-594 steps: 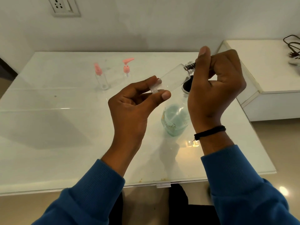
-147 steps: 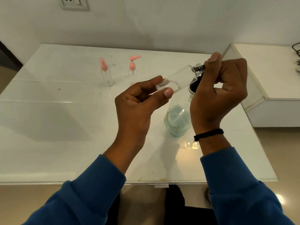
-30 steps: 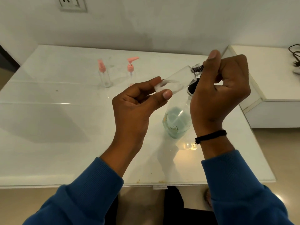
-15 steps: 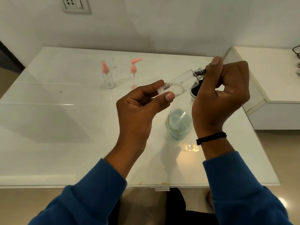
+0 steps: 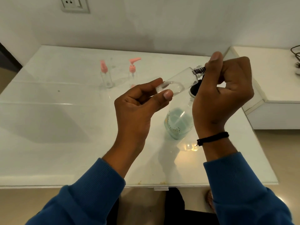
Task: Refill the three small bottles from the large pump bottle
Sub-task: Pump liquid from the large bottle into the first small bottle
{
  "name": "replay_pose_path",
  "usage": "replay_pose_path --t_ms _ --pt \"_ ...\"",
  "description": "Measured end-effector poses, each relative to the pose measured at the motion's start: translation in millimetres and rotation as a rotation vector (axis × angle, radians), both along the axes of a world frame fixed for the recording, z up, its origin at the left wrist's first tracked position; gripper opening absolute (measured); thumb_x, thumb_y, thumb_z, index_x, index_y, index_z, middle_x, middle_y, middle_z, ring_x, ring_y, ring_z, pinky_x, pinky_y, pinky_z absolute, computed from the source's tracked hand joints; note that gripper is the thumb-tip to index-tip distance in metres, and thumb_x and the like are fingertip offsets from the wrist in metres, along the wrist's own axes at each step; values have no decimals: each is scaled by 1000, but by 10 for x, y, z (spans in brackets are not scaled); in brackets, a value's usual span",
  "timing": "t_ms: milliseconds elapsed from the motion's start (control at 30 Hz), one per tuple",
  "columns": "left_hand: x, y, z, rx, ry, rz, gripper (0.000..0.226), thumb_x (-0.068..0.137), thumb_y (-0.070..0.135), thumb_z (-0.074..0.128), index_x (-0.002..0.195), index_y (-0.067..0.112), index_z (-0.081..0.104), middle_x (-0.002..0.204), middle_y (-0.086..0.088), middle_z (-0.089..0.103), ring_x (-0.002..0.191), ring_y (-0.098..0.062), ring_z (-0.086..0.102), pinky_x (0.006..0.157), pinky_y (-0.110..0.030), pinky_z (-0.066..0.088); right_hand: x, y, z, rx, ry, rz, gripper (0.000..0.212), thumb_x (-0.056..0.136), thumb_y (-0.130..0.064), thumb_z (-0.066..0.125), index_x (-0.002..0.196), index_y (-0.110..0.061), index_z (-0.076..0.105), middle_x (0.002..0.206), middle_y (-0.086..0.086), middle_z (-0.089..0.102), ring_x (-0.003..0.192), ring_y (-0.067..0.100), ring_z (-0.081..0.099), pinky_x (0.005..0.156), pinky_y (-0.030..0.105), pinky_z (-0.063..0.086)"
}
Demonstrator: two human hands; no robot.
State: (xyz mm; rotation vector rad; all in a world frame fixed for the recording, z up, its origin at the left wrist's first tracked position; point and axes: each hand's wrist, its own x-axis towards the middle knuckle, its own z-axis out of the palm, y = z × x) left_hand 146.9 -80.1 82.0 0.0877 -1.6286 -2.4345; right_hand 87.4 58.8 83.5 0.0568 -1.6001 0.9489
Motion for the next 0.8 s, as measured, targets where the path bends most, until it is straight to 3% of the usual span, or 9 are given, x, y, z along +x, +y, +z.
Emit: replay_pose_path --t_ms 167,333,533,633,800 --pt "13 9 6 -15 4 -4 39 70 20 79 107 11 74 101 0 79 96 -24 76 78 -29 61 28 -14 -43 -26 -11 23 37 99 -3 62 62 1 58 62 15 52 64 16 42 60 25 35" --pt "10 12 6 -12 6 -4 40 69 22 79 108 12 74 102 1 79 95 -24 76 78 -29 61 11 5 4 0 -9 -5 40 99 -7 62 61 3 57 62 14 53 62 24 45 58 35 38" --pt "13 12 -7 -21 7 -2 42 69 23 79 109 11 74 101 2 79 94 -23 76 78 -28 61 43 -45 -29 -34 -28 21 36 99 -4 62 63 0 58 65 5 50 64 18 44 57 37 39" --pt "11 8 4 -21 12 -4 42 70 23 79 110 11 73 102 1 79 95 -23 76 79 -29 61 27 -24 20 -12 -30 0 40 99 -7 62 60 2 56 62 11 52 61 24 44 56 40 38" --pt "5 -5 2 -16 16 -2 42 70 22 79 109 10 73 102 0 79 96 -24 76 79 -29 61 53 -59 -8 -41 -25 28 36 98 -4 62 63 -1 58 63 10 51 65 13 42 58 27 36"
